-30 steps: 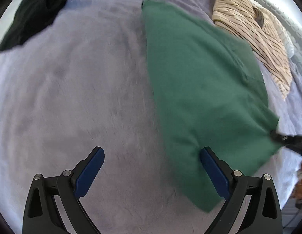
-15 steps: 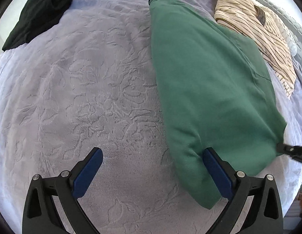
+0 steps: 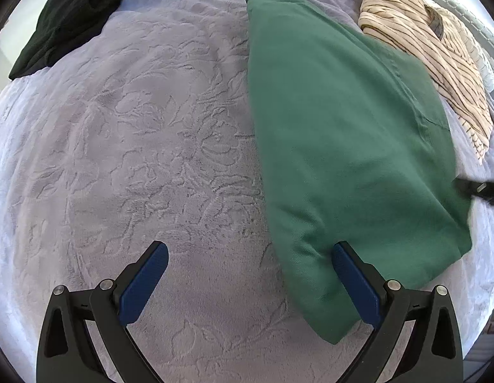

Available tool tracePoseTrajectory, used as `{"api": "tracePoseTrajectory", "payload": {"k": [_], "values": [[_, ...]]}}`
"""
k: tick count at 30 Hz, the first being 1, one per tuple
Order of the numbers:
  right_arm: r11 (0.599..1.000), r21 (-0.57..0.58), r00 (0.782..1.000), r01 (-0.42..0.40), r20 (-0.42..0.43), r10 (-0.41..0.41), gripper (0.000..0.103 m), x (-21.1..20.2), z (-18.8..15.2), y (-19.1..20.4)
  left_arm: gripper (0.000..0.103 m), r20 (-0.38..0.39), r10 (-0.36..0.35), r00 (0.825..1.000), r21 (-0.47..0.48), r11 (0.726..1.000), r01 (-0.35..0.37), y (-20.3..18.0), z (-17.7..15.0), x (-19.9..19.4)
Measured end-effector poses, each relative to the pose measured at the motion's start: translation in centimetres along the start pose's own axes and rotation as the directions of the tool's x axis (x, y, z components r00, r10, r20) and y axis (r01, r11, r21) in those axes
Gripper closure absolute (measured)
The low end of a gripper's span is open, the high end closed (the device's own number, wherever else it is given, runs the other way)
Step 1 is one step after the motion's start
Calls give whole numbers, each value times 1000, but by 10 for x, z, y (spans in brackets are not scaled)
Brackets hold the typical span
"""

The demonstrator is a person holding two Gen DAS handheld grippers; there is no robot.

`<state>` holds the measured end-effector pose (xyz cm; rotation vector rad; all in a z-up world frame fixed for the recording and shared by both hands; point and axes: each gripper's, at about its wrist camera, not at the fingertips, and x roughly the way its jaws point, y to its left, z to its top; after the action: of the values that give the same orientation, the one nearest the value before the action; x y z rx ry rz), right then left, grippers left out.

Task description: Fold large clothes

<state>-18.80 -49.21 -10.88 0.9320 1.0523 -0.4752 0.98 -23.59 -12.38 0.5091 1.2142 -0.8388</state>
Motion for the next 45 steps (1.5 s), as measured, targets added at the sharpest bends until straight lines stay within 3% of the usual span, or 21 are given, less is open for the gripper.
{"api": "tracePoseTrajectory", "payload": {"k": [2,6,11,25,27,28,37,38,40,41,45], "values": [[998,53,999,35,-38,-33,102,20,-5,-15,0,-8,-2,1000,2,1000,2,0,0,1],[985,165,998,-47,-31,53,103,20,-10,-40,0,-12,0,1000,8,1000,0,-1,0,1],[993,117,999,-22,-46,28,103,12,-10,-34,0,-26,2,1000,-7,1000,-2,1,2,2],[981,180,997,-72,-9,75,103,15,-18,-50,0,-49,26,998,21,999,-25,-5,6,1],[981,187,998,-54,1,55,99,7,-20,-55,0,-53,22,998,21,1000,-21,-2,8,2],[980,193,999,-50,6,50,95,4,-20,-58,0,-54,19,998,22,1000,-18,-1,9,2],[959,233,987,-161,41,156,95,-17,-21,-84,0,-38,-103,994,-69,993,101,24,26,-2],[957,234,985,-170,45,164,91,-18,-20,-84,0,-38,-111,993,-85,991,107,27,29,-2],[953,240,982,-187,62,177,53,-21,-17,-86,0,-41,-106,994,-107,989,101,29,34,0],[951,242,981,-191,75,178,44,-23,-16,-87,0,-41,-103,994,-109,989,98,29,35,1],[949,231,976,-213,89,198,42,-24,-12,-79,0,-43,-100,994,-89,991,96,25,44,6]]}}
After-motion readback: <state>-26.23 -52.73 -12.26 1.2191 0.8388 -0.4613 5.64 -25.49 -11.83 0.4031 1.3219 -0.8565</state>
